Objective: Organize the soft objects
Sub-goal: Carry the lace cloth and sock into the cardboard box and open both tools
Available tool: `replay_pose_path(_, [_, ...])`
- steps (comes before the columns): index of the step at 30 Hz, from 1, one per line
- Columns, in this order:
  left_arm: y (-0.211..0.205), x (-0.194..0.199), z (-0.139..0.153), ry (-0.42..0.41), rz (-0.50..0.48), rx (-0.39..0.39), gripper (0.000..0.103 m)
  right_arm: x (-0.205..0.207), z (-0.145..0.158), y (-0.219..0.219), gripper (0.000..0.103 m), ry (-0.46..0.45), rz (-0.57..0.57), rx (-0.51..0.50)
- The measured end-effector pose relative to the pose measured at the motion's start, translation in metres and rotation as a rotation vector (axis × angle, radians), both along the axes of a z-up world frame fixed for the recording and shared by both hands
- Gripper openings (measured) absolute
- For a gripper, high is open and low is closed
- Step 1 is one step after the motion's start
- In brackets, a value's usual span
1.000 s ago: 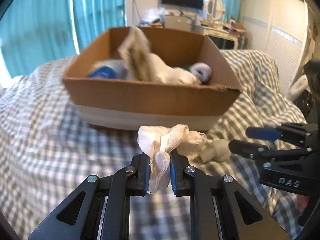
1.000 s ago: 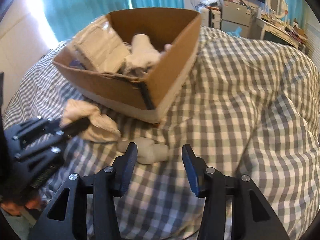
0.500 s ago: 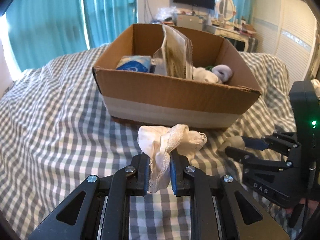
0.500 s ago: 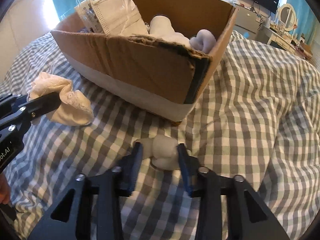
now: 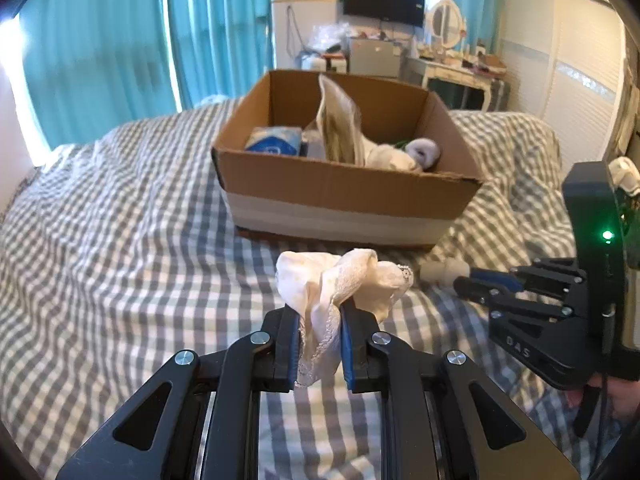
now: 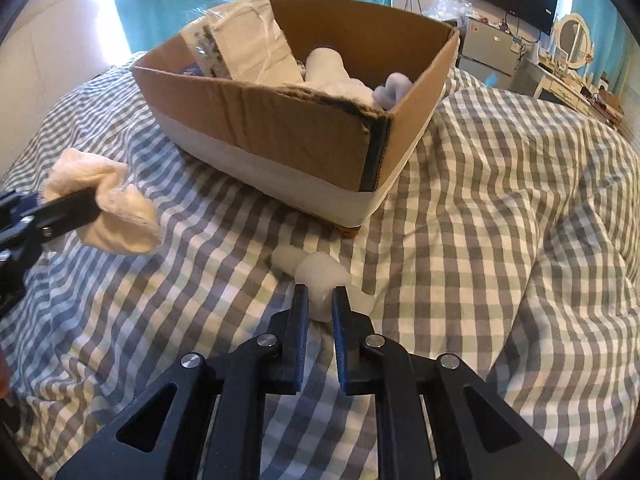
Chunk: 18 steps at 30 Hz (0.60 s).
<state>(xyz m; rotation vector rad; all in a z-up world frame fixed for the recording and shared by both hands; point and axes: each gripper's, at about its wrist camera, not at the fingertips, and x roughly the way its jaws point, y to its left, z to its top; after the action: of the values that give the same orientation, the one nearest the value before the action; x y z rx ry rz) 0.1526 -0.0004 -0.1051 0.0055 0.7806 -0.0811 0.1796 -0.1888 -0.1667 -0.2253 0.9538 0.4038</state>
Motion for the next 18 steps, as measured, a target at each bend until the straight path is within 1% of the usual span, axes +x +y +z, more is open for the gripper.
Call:
replay_pose_path(6, [-0.004, -0.014, 0.018, -0.029, -0.014, 0.018, 0.016, -0.02, 0.025, -0.007, 0.011, -0.032, 0.018, 0.003])
replay_pose_path(9, [-0.003, -0.015, 0.03, -0.053, -0.014, 0.011, 0.016, -0.032, 0.044, -0.01, 0.011, -0.067, 0.035, 0.013])
replay_pose_path(13, [-0.002, -0.008, 0.052, -0.091, -0.014, -0.009, 0.016, -0.036, 0.079, -0.007, 0.011, -0.121, 0.048, 0.041])
replay_pose_path(15, [-0.002, -0.004, 0.061, -0.107, -0.015, -0.012, 0.016, -0.036, 0.103, -0.006, 0.011, -0.167, 0.061, 0.05])
replay_pose_path(18, [0.001, 0.009, 0.076, -0.126, -0.01, -0.031, 0.016, -0.02, 0.136, 0.002, 0.011, -0.224, 0.076, 0.073])
